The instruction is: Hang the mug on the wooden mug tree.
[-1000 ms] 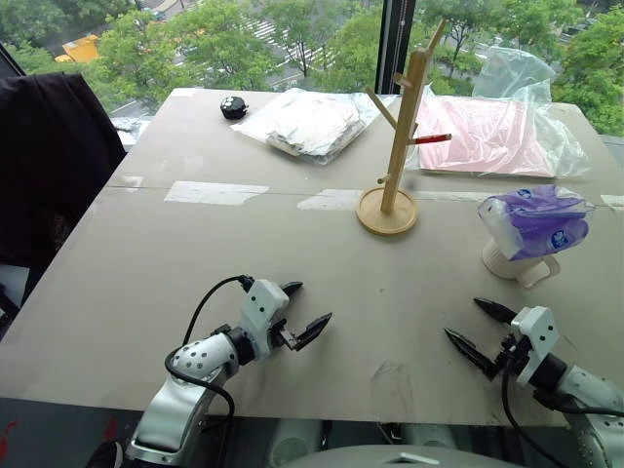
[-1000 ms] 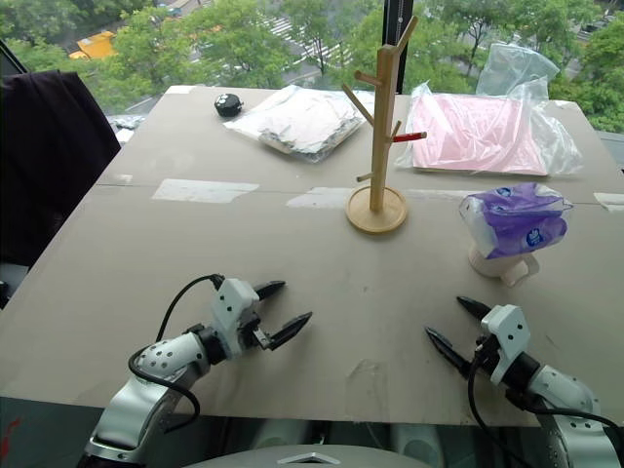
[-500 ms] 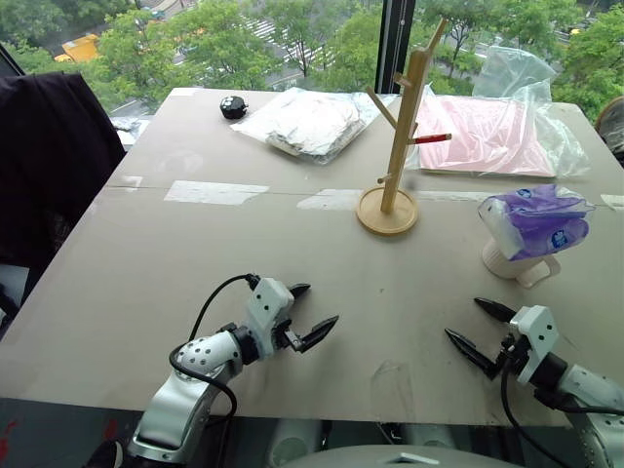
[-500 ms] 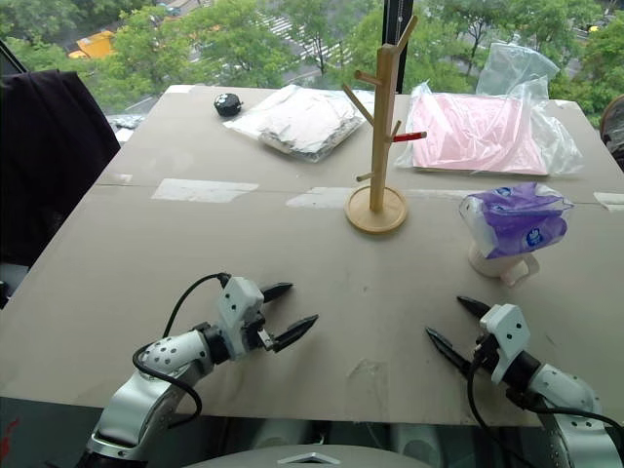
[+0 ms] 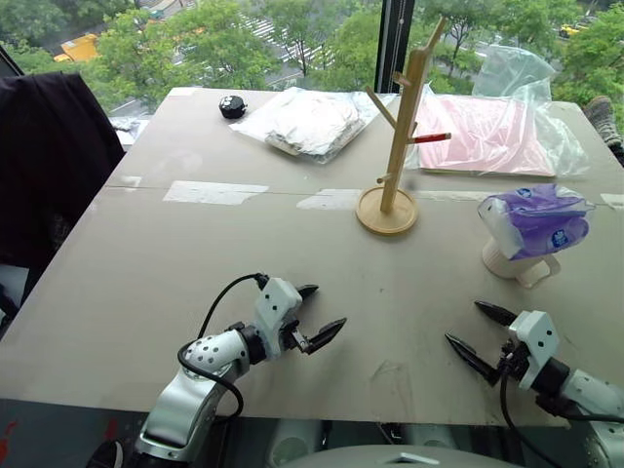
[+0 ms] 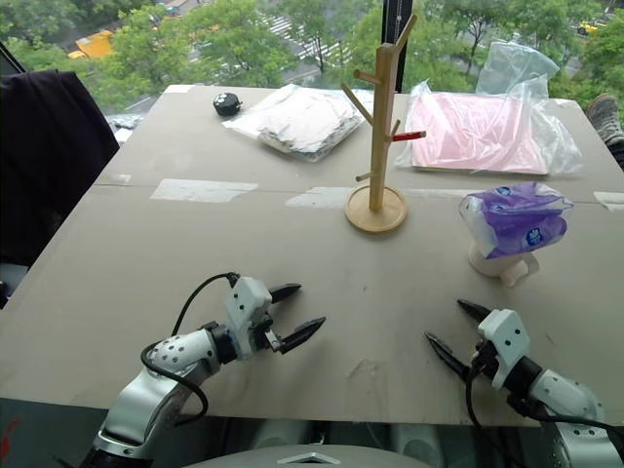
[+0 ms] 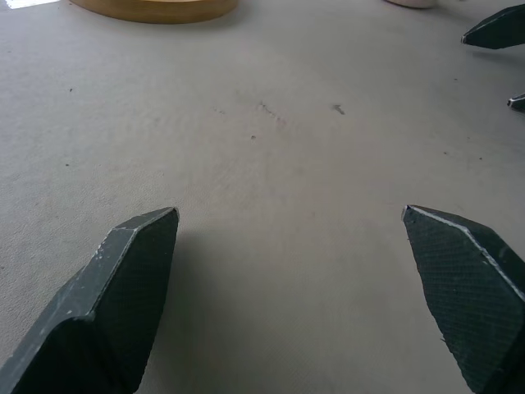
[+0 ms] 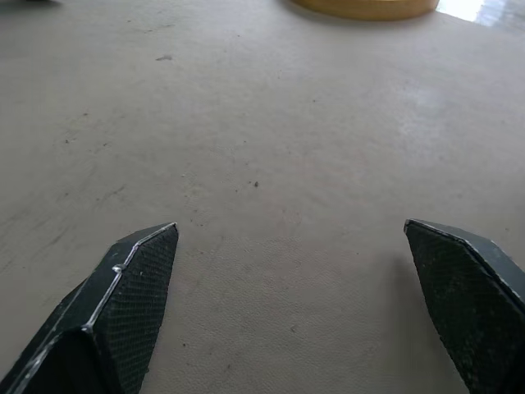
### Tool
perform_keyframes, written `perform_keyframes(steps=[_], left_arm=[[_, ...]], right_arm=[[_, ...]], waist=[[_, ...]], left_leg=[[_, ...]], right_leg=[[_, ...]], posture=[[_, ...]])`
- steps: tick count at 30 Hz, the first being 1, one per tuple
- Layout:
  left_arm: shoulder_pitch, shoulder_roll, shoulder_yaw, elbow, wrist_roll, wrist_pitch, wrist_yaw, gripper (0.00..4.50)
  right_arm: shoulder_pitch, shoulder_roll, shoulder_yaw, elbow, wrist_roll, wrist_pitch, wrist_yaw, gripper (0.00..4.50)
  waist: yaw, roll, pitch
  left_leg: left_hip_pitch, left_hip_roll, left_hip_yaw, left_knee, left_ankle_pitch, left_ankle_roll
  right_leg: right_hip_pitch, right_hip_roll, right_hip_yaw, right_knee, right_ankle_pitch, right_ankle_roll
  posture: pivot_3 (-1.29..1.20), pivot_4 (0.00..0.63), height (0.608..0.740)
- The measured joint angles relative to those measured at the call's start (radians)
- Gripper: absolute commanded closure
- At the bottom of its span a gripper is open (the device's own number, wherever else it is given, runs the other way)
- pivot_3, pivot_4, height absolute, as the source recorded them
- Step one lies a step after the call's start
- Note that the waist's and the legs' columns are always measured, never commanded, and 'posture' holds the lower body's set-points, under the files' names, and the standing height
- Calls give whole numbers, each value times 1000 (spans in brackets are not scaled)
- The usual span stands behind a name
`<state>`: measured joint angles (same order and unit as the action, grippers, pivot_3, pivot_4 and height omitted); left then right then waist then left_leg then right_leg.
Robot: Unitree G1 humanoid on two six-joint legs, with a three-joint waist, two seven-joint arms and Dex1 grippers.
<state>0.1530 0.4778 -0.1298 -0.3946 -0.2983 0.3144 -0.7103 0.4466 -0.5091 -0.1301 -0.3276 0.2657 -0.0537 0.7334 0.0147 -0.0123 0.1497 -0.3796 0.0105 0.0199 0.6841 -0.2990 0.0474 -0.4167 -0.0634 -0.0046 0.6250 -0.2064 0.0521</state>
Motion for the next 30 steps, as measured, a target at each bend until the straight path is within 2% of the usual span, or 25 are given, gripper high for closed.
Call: perform_keyframes(steps=[9,12,18,30], left_arm=[[-177,6,-2,15,-99,9,-142,0],[-250,3,-2,11,-150,42,-173,0],[-376,11,-27,-31,-216,101,-219,0],[-390,52,-37,-96,-215,115,-226,0]], right_arm=[[-65,26,-120,-203,-286,-329,-185,45],[-113,26,-145,-200,-409,-376,-251,45],[-218,-1,-158,-70,-697,-383,-382,45],[-305,-71,-138,85,-810,-365,-476,45]], waist=[[0,0,1],[0,0,1],[-3,0,1],[-3,0,1]], left_leg=[[0,0,0,1,0,0],[0,-1,0,1,0,0],[0,-4,1,1,1,-1],[0,-4,1,1,1,-1]], right_leg=[[0,1,0,0,-1,3],[0,1,1,0,0,0],[0,2,2,0,0,0],[0,3,3,0,0,-1]], posture=[[0,150,740],[0,150,740],[0,150,740],[0,150,740]])
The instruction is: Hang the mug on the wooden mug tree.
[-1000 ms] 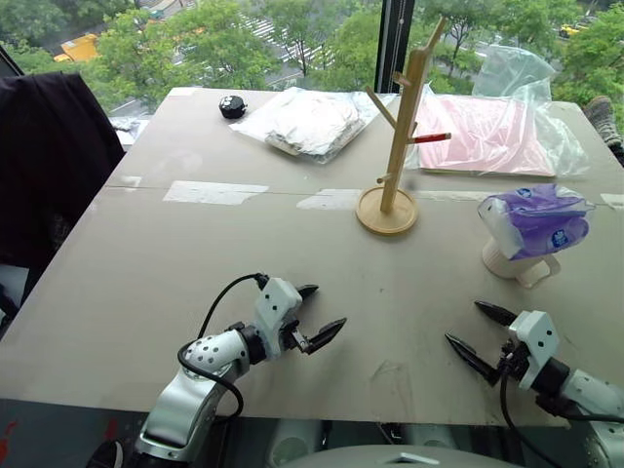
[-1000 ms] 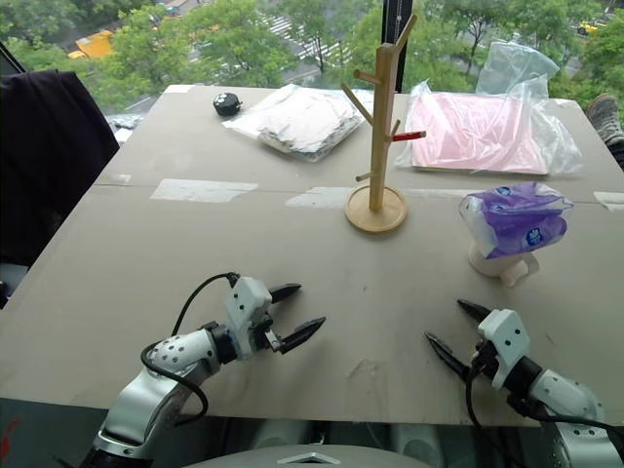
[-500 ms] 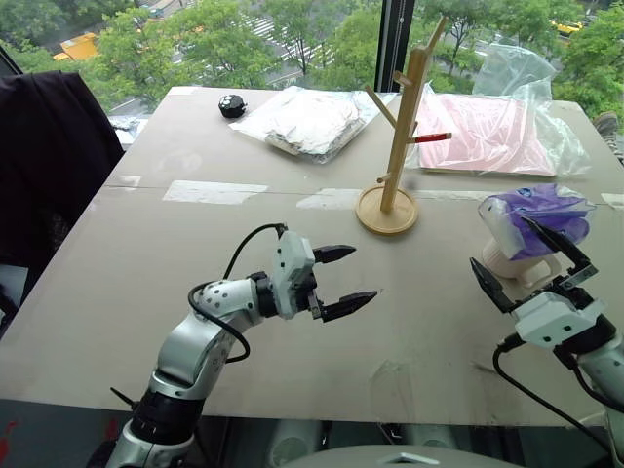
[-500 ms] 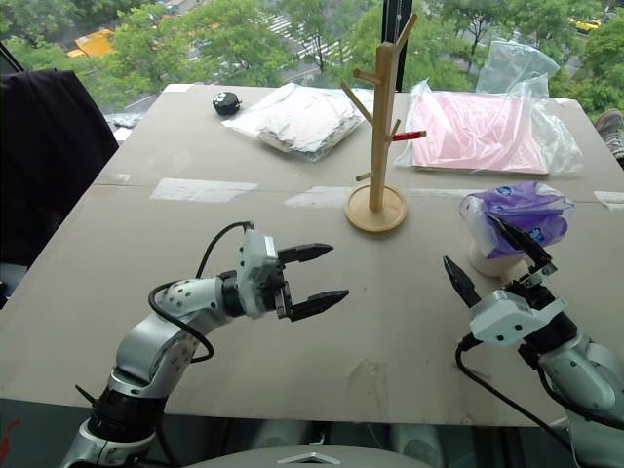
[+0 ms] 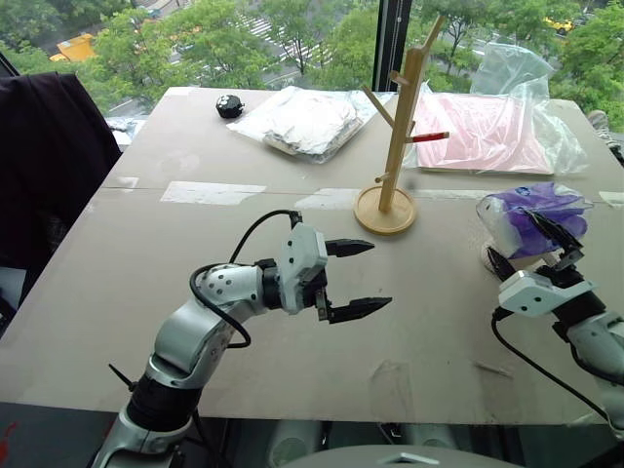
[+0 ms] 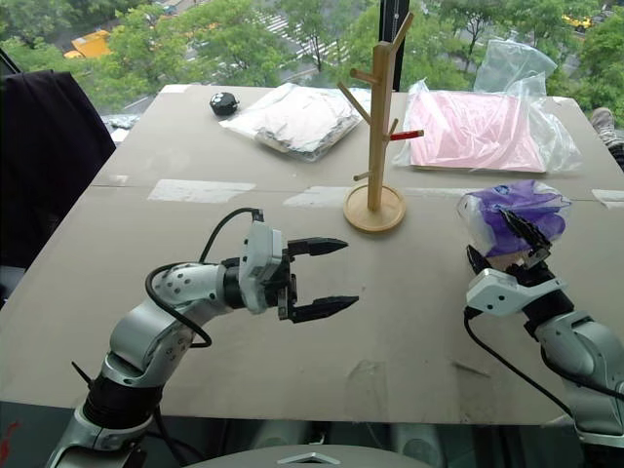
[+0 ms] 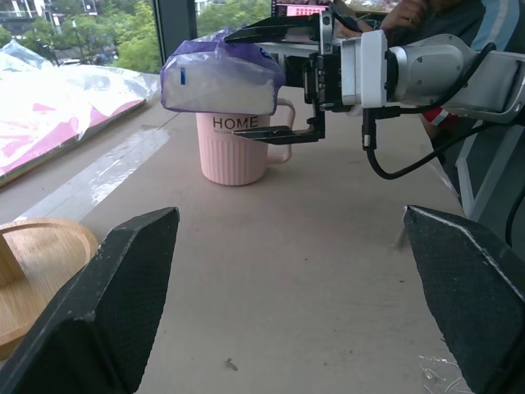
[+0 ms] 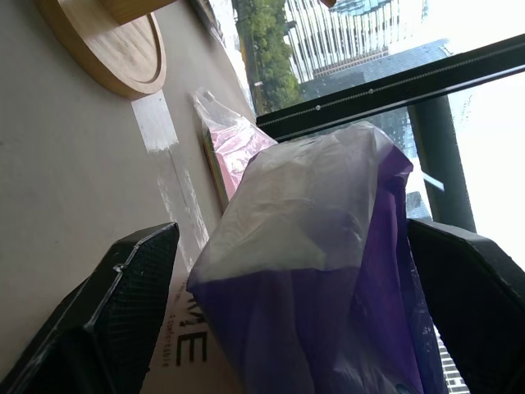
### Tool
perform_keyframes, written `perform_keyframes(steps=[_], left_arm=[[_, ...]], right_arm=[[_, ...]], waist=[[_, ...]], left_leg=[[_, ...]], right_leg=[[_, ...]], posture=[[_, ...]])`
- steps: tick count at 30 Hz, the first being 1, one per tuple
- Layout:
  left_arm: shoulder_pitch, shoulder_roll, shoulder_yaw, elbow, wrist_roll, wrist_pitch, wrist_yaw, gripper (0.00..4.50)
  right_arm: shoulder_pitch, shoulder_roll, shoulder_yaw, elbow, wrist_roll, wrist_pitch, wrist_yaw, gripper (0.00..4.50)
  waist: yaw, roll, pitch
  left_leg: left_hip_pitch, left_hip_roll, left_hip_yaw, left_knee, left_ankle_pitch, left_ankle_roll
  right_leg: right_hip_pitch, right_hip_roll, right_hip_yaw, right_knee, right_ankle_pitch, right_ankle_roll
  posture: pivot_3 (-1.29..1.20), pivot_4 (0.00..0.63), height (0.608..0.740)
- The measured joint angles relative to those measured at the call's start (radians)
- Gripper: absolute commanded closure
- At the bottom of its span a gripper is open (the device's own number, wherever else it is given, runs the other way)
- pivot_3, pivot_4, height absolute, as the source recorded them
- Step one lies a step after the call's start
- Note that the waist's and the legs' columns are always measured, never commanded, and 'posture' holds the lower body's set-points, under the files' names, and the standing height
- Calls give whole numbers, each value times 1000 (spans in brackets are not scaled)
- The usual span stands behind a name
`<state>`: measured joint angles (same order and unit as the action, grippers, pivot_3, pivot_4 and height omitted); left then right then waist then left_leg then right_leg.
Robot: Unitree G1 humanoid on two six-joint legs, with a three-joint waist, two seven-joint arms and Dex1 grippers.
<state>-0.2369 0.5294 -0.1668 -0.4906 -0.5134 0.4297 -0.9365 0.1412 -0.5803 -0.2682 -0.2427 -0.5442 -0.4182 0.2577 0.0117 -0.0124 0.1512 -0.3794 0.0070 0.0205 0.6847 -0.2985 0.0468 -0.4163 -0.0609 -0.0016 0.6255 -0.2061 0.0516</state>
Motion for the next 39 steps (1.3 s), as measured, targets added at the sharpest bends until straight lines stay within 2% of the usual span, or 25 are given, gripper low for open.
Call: perform_keyframes(steps=[4,6,10,11,12,18,21,24,28,33,34,37,38,39], left_arm=[[0,6,0,0,0,0,2,0],[0,7,0,0,0,0,4,0],[0,7,0,-2,0,0,6,0],[-1,7,0,-3,0,0,6,0],[-2,7,0,-3,0,0,6,0],[-26,-3,-13,-3,1,0,6,0],[-71,-29,-51,15,7,0,2,0],[-182,-110,-110,137,55,-16,4,0],[-282,-209,-170,269,117,-42,7,0],[-341,-277,-205,330,158,-49,12,0],[-344,-285,-213,336,163,-48,16,0],[-344,-301,-231,337,166,-35,16,0],[-344,-307,-237,335,166,-29,16,0],[-344,-310,-238,333,166,-24,15,0]], right_arm=[[-13,-5,18,20,-12,0,-20,1173],[-17,-6,18,25,-23,2,-32,2262],[-19,-6,21,25,-28,2,-45,4002],[-19,-6,21,25,-28,3,-46,4396],[-18,-6,21,24,-28,3,-47,4473],[-3,8,18,-17,-17,12,-58,4473],[16,12,-46,-58,12,50,-70,4473],[44,-33,-184,-53,59,90,-70,4473],[60,-80,-292,20,123,149,-59,4473],[80,-105,-323,149,168,247,-25,4473],[86,-109,-323,176,173,264,-20,3654],[109,-127,-323,214,188,287,-1,2433],[119,-128,-323,212,198,295,5,1751],[126,-129,-323,211,203,302,10,1397]], waist=[[0,0,0],[0,0,0],[0,0,0],[0,0,0],[0,0,0],[1,0,0],[5,0,0],[9,0,0],[2,-1,0],[-4,0,0],[-4,1,0],[-4,2,0],[-4,3,0],[-3,3,0]], left_leg=[[0,0,0,0,0,0],[0,0,0,0,0,0],[0,0,0,0,0,0],[0,0,0,0,0,0],[0,0,0,0,0,0],[0,0,0,0,0,0],[0,0,0,1,0,0],[0,-3,-1,2,0,0],[0,-3,0,2,0,1],[1,-1,0,0,0,1],[1,-1,0,0,0,1],[1,-1,0,0,0,1],[1,-1,0,0,0,1],[1,-1,0,1,0,1]], right_leg=[[0,0,0,0,0,0],[0,0,0,0,0,0],[0,0,0,0,0,0],[0,0,0,0,0,0],[0,0,0,0,0,0],[0,0,0,0,0,0],[1,0,0,0,0,0],[2,0,1,0,0,0],[2,1,1,0,0,0],[2,4,3,0,0,0],[2,4,3,0,0,0],[2,4,4,0,0,0],[2,4,4,0,0,0],[2,4,4,0,0,0]], posture=[[0,150,740],[0,150,740],[0,150,740],[0,150,740],[0,150,740],[0,150,740],[0,150,740],[0,150,740],[0,150,740],[0,150,740],[0,150,740],[0,150,740],[0,150,740],[0,150,740]])
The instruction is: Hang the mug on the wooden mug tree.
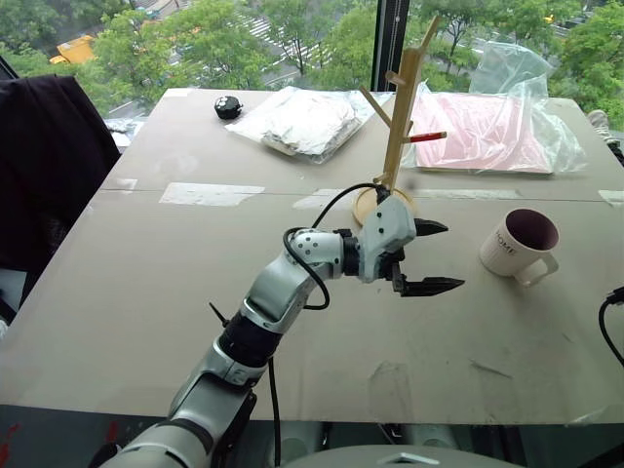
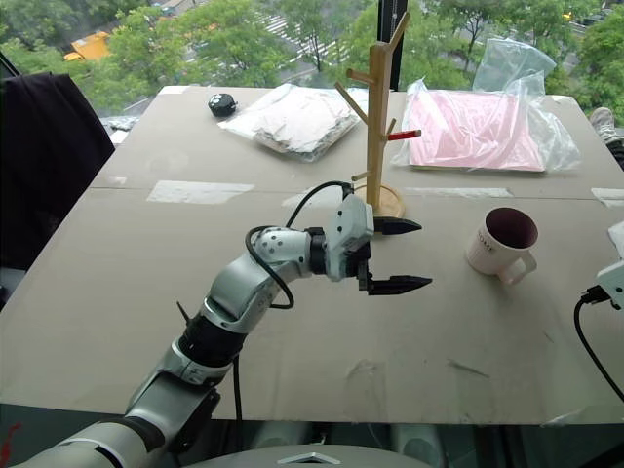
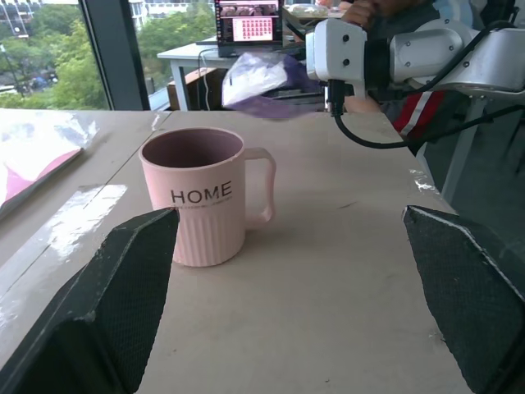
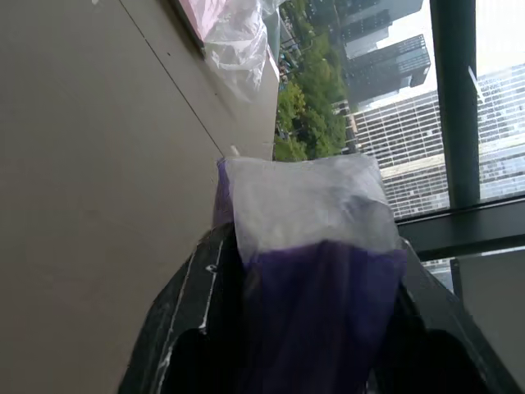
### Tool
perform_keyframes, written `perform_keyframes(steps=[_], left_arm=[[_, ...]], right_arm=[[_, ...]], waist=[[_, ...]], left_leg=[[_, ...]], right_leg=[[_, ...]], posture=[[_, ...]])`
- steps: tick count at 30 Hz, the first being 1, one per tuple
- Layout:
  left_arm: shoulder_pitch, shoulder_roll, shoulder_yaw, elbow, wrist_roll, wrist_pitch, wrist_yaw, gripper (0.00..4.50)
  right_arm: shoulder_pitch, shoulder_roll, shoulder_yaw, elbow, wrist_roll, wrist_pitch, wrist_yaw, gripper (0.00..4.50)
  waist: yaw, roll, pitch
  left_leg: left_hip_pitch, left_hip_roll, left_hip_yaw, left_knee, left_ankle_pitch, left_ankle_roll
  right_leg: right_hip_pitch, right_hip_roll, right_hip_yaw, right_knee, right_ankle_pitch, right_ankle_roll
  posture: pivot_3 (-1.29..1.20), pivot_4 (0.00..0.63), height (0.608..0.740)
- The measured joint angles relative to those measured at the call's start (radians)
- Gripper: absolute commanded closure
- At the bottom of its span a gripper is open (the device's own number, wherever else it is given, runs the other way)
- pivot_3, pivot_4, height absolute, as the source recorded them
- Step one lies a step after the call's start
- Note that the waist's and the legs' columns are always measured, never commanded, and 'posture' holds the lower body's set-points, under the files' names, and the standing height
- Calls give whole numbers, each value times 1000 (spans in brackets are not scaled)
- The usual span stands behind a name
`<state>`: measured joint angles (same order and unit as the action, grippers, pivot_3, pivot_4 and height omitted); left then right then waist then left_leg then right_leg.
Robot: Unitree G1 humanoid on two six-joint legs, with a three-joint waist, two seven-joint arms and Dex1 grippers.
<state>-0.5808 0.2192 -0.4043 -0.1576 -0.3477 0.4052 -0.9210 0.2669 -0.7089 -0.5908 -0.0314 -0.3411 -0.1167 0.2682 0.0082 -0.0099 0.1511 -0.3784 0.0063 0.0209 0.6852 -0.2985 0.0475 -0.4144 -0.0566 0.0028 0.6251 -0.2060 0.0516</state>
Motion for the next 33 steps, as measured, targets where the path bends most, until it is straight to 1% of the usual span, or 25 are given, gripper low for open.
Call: perform_keyframes(steps=[2,3,5,8,9,10,12,15,19,24,27,30,33], left_arm=[[0,-3,0,-5,0,5,0,0],[0,-4,0,-10,0,7,0,0],[2,-3,0,-11,0,11,0,0],[14,3,0,-29,-1,22,0,0],[17,6,0,-30,-2,24,-1,0],[18,7,0,-31,-2,25,-2,0],[27,22,3,-34,-3,30,-9,0],[30,36,4,-35,-4,31,-14,0],[30,33,4,-39,-8,32,-15,0],[31,41,3,-56,-9,41,-15,0],[31,53,2,-67,2,44,-11,0],[31,53,1,-67,10,49,-8,0],[31,62,1,-68,13,50,-8,0]], right_arm=[[22,0,0,-15,13,12,10,362],[37,5,-4,-38,30,22,14,37],[44,32,-15,-90,79,29,26,37],[87,119,-4,-247,255,70,108,37],[115,133,1,-291,309,91,144,37],[125,135,4,-309,326,99,158,37],[242,145,25,-422,437,184,254,37],[315,160,44,-470,462,254,288,37],[296,191,48,-477,451,291,256,37],[233,291,140,-563,518,410,207,37],[150,401,181,-564,533,475,110,37],[70,502,194,-533,548,514,11,37],[20,549,193,-489,587,529,-33,37]], waist=[[1,0,0],[2,0,0],[2,0,0],[4,1,0],[5,1,-1],[6,1,-1],[11,1,-1],[6,0,0],[3,-1,0],[5,0,0],[4,0,0],[6,0,0],[6,0,0]], left_leg=[[0,0,0,0,0,0],[0,0,0,0,0,0],[0,0,0,0,0,0],[0,1,-2,0,0,0],[0,1,-2,0,0,0],[0,1,-2,0,0,0],[-1,2,-3,0,0,0],[-1,2,-1,1,0,0],[0,1,0,1,0,0],[0,2,-2,1,0,0],[-1,3,-1,1,0,0],[-1,2,-1,1,0,0],[-2,2,-1,1,0,0]], right_leg=[[0,0,0,0,0,0],[0,0,0,0,0,0],[0,0,1,0,0,0],[0,2,0,0,0,0],[0,2,0,0,0,0],[0,2,0,0,0,0],[0,1,-1,0,0,0],[0,1,2,-1,0,0],[0,4,8,0,-2,4],[-1,6,7,1,0,0],[-2,6,8,1,0,0],[-2,6,9,1,0,0],[-2,5,9,0,0,0]], posture=[[0,150,740],[0,150,740],[0,150,740],[0,150,740],[0,150,740],[0,150,740],[0,150,740],[0,150,740],[0,150,740],[0,150,740],[0,150,740],[0,150,740],[0,150,740]])
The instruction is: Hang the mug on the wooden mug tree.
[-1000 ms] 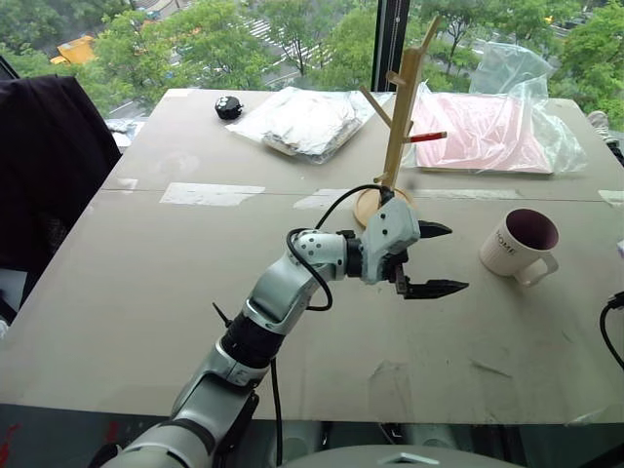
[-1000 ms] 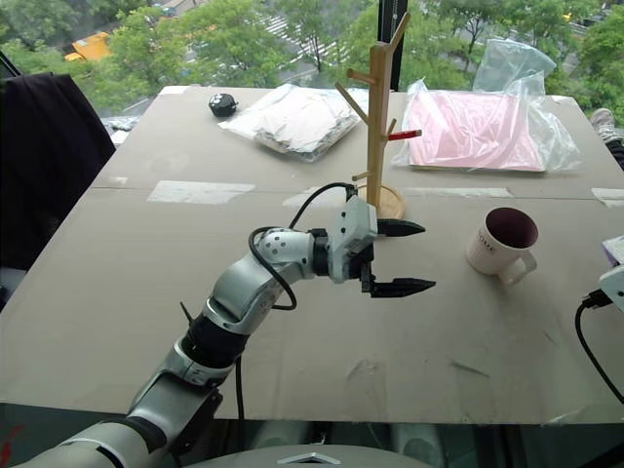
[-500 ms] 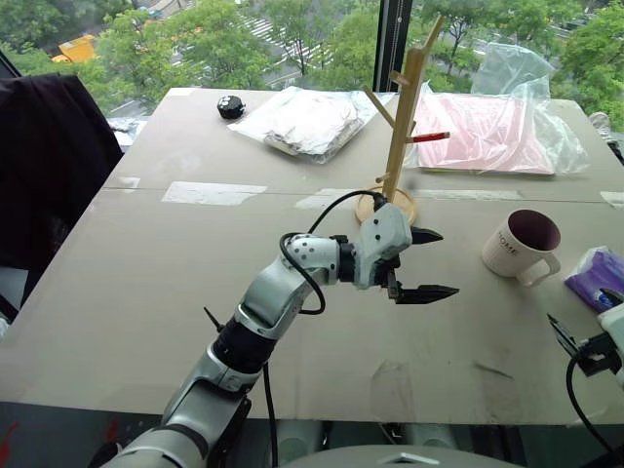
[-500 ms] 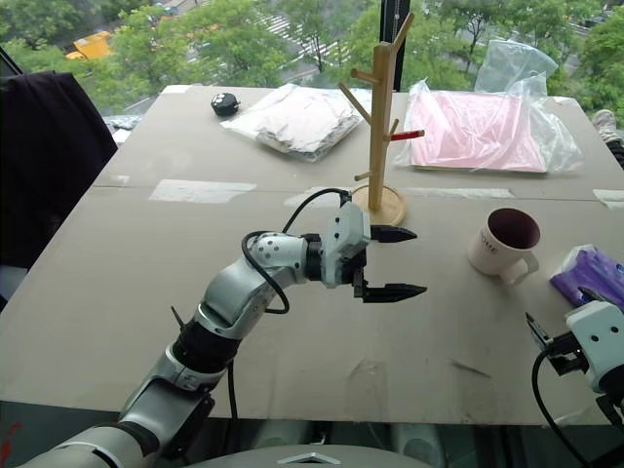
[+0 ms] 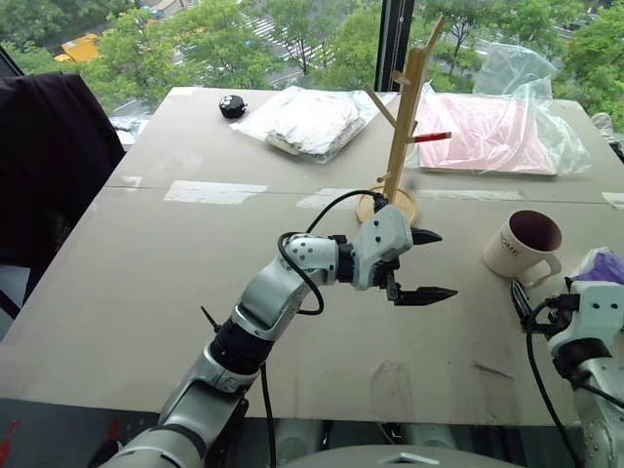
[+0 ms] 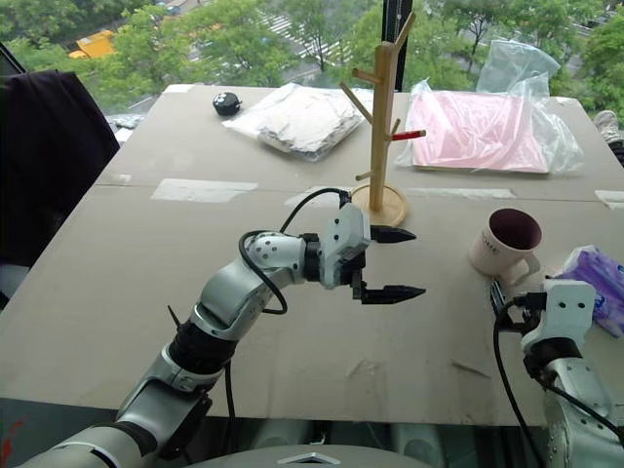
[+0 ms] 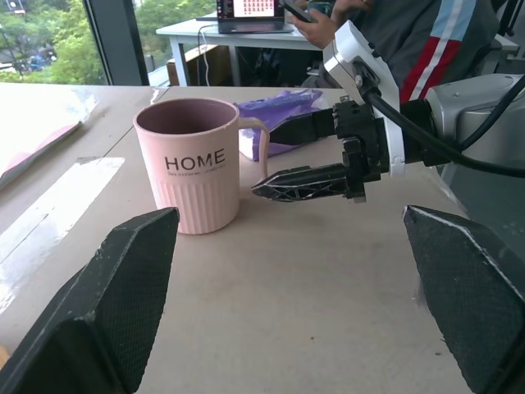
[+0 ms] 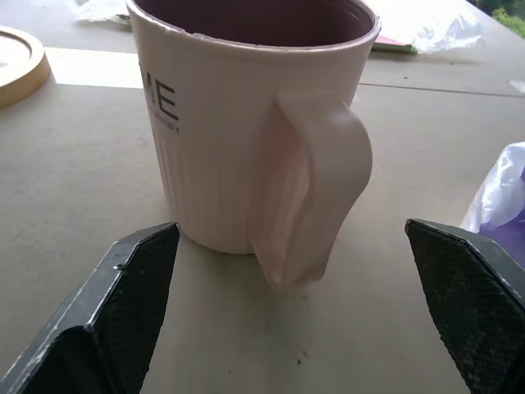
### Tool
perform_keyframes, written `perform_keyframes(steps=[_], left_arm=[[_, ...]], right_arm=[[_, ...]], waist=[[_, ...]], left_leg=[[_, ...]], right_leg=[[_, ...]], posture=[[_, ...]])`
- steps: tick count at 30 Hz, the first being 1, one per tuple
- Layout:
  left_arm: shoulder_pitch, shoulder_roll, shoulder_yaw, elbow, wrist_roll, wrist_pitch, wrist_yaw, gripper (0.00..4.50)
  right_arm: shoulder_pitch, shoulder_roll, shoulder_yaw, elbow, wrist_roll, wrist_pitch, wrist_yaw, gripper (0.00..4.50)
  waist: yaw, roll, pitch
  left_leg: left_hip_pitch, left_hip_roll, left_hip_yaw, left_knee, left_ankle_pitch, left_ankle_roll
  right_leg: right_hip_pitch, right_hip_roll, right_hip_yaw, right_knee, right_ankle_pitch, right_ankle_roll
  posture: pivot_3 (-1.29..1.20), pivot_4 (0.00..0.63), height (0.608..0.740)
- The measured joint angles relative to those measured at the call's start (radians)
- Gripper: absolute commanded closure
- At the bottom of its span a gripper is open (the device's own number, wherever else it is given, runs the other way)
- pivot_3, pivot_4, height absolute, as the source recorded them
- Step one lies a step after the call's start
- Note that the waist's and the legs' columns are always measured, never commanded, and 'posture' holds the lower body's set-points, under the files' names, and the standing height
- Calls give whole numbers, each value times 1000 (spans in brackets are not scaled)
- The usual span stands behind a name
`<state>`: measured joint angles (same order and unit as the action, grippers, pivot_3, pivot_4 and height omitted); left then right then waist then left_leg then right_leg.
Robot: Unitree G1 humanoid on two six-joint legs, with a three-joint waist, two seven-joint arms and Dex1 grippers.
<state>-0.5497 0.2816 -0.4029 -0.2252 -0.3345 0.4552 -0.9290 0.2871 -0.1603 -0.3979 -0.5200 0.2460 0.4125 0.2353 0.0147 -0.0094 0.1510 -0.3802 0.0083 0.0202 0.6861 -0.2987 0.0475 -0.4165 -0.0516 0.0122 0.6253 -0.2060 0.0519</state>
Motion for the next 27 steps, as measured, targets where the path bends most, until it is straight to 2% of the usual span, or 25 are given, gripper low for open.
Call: perform_keyframes(steps=[1,4,8,12,22,25,27], left_arm=[[0,0,0,0,0,0,0,0],[0,-1,0,0,1,0,1,0],[0,0,0,0,6,0,6,0],[0,4,0,0,9,0,14,0],[10,5,2,-6,10,-1,37,0],[62,-5,29,-26,8,-18,66,0],[132,-10,80,-40,-4,-47,97,0]], right_arm=[[-7,2,0,9,4,0,-4,37],[-39,1,-6,46,13,-1,-19,817],[-55,-12,-9,89,14,-12,-24,2380],[-51,-21,-10,110,10,-30,-27,4414],[-93,-52,13,168,2,-61,-19,4472],[-133,-127,43,182,-3,-64,27,4472],[-217,-242,83,195,0,-63,115,4472]], waist=[[-1,0,0],[-2,0,0],[-2,0,0],[-3,0,0],[-5,0,0],[-14,1,0],[-29,2,1]], left_leg=[[0,0,0,0,0,0],[0,-1,0,0,0,0],[1,-1,0,0,0,0],[1,-1,0,0,0,0],[1,-1,1,0,0,0],[1,-1,2,0,0,0],[2,-1,3,0,0,0]], right_leg=[[0,0,0,0,0,0],[0,0,1,0,0,0],[0,1,0,1,0,0],[0,1,0,1,0,0],[0,1,1,1,0,0],[0,1,3,1,0,0],[0,0,4,1,0,0]], posture=[[0,150,740],[0,150,740],[0,150,740],[0,150,740],[0,150,740],[0,150,740],[0,150,740]])
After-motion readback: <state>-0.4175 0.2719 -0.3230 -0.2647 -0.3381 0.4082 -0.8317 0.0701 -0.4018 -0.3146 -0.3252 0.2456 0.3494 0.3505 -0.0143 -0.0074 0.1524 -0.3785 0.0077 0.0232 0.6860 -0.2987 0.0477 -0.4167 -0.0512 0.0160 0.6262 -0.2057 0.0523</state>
